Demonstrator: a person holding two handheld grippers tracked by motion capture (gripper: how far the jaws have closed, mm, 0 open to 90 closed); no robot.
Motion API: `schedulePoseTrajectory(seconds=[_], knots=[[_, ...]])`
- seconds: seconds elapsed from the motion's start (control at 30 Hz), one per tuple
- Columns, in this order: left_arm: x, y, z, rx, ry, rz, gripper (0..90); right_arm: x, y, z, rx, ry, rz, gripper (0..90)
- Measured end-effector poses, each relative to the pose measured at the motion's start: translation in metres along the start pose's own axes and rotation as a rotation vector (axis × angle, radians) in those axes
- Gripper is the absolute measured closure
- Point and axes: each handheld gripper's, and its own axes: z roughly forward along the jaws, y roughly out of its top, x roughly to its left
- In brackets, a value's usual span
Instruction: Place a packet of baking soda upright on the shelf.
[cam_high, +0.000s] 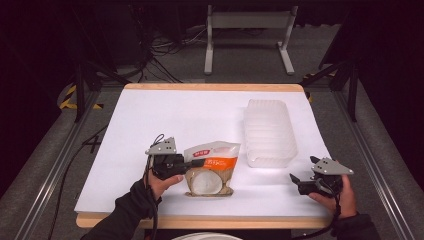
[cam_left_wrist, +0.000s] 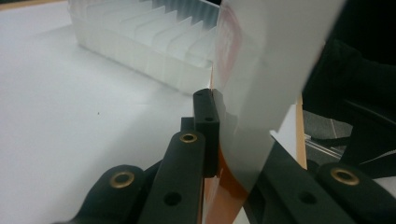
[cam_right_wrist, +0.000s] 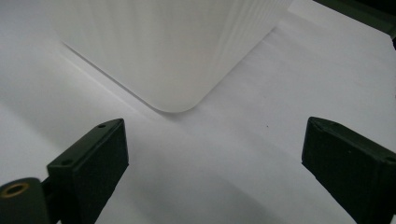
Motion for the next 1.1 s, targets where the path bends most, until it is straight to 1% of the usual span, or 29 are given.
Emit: schedulePoseTrajectory(seconds=[0.03, 0.07, 0.13, 0.2, 0.27, 0.33, 0.4, 0.47, 0.57, 0.63, 0.67, 0.7, 0.77, 0.93, 0.97, 1.03, 1.1], knots=[[0.000, 0.000, 0.000, 0.000, 0.000, 0.000, 90.0, 0.000, 0.000, 0.000, 0.000, 0.000, 0.000, 7.6], [-0.003, 0.002, -0.002, -0.004, 0.001, 0.017, 90.0, 0.000, 0.000, 0.000, 0.001, 0.000, 0.000, 7.7], [-0.006, 0.004, -0.003, -0.009, -0.001, 0.030, 90.0, 0.000, 0.000, 0.000, 0.001, 0.000, 0.000, 7.7], [-0.008, 0.006, -0.004, -0.013, 0.007, 0.054, 90.0, 0.000, 0.000, 0.000, 0.001, -0.001, 0.001, 7.6], [-0.011, 0.007, -0.005, -0.015, 0.002, 0.065, 90.0, -0.001, 0.000, 0.000, 0.000, -0.002, 0.001, 7.6], [-0.014, 0.009, -0.006, -0.017, 0.009, 0.083, 90.0, -0.001, 0.000, 0.000, 0.000, -0.002, 0.002, 7.7], [-0.017, 0.011, -0.006, -0.013, 0.003, 0.111, 90.0, -0.001, 0.000, 0.000, 0.000, -0.003, 0.003, 7.7], [-0.022, 0.013, -0.007, -0.024, 0.017, 0.137, 90.0, -0.001, 0.000, 0.000, 0.001, -0.004, 0.003, 7.6], [-0.023, 0.015, -0.008, -0.032, 0.036, 0.154, 90.0, -0.001, 0.000, 0.000, 0.000, -0.005, 0.002, 7.6], [-0.023, 0.016, -0.009, -0.039, 0.041, 0.141, 90.0, -0.001, 0.000, 0.000, 0.001, -0.005, 0.002, 7.6], [-0.022, 0.016, -0.009, -0.043, 0.052, 0.153, 90.0, -0.001, 0.000, 0.000, 0.001, -0.005, 0.002, 7.7], [-0.022, 0.017, -0.010, -0.047, 0.055, 0.148, 90.0, -0.001, 0.000, 0.000, 0.001, -0.005, 0.003, 7.6], [-0.020, 0.020, -0.010, -0.050, 0.064, 0.157, 90.0, -0.001, 0.000, 0.000, 0.002, -0.005, 0.004, 7.6], [-0.018, 0.024, -0.010, -0.059, 0.075, 0.162, 90.0, -0.001, -0.001, 0.001, 0.000, -0.004, 0.005, 7.6], [-0.016, 0.027, -0.012, -0.076, 0.074, 0.155, 90.0, -0.001, -0.001, 0.001, 0.001, -0.005, 0.006, 7.6], [-0.016, 0.028, -0.012, -0.085, 0.072, 0.152, 90.0, -0.001, -0.001, 0.000, 0.002, -0.005, 0.006, 7.6], [-0.014, 0.035, -0.015, -0.109, 0.076, 0.157, 90.0, -0.002, -0.001, 0.001, 0.000, 0.000, 0.010, 7.5]])
